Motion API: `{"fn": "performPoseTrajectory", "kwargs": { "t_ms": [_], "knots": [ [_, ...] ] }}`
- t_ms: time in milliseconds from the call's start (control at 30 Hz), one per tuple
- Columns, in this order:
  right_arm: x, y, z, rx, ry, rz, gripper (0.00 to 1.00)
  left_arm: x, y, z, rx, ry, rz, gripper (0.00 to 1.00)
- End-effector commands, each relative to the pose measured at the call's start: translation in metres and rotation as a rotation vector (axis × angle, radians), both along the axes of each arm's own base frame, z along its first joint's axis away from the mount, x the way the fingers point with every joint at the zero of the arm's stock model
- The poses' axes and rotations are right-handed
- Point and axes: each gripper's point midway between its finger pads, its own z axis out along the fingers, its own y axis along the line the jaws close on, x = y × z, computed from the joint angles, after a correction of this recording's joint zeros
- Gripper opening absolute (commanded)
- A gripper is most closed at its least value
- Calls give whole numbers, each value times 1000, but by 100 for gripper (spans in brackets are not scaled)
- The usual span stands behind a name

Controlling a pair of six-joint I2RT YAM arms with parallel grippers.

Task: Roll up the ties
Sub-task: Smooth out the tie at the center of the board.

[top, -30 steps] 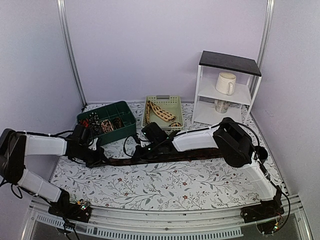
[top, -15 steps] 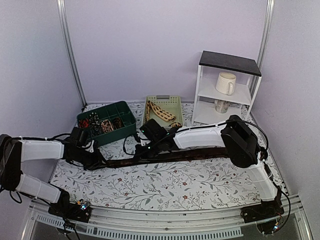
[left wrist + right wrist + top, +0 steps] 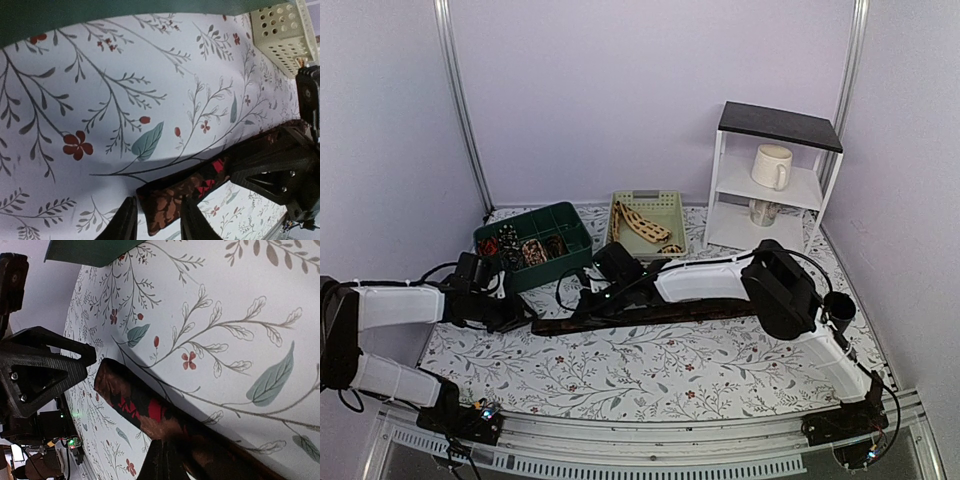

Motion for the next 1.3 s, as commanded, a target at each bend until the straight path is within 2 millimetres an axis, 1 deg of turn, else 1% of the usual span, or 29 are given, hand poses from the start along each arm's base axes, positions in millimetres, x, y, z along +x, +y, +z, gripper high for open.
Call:
{"fn": "performPoseTrajectory", "kwargs": {
  "t_ms": [0,100,233,300,333,433,533,600,667,700,800,867,967,1133,1267],
  "knots": [
    [2,16,-12,39,24,19,0,-5,1,-7,-32,-7,10,30],
    [3,15,-26,9,36,8,0,-8,1,-9,-36,-3,16,31],
    [-1,6,-51,-56,66,5,0,-9,2,-10,-37,2,19,31],
    [-3,1,-62,-91,79,3,0,-11,8,-12,-8,15,39,30],
    [-4,-1,-65,-102,82,2,0,-12,14,-13,20,24,61,29],
    [-6,-4,-69,-118,91,5,0,-14,30,-15,88,42,122,23],
    [-6,-6,-69,-128,86,4,0,-16,36,-13,108,44,147,16],
    [-5,-6,-67,-129,79,5,0,-18,37,-16,113,52,152,9],
    [-5,-6,-68,-129,76,6,0,-22,36,-21,107,70,142,1],
    [-5,-6,-69,-130,77,8,0,-22,33,-23,97,76,135,0],
    [-6,-8,-72,-137,81,7,0,-24,24,-29,55,90,98,0],
    [-6,-8,-71,-135,77,6,0,-22,16,-29,14,83,73,0],
    [-5,-8,-68,-132,69,2,0,-18,2,-24,-59,55,30,0],
    [-4,-7,-64,-120,63,4,0,-9,-7,-19,-103,17,1,0],
    [-6,-8,-62,-106,56,9,0,0,-20,-6,-173,-19,-36,0]
  ]
}}
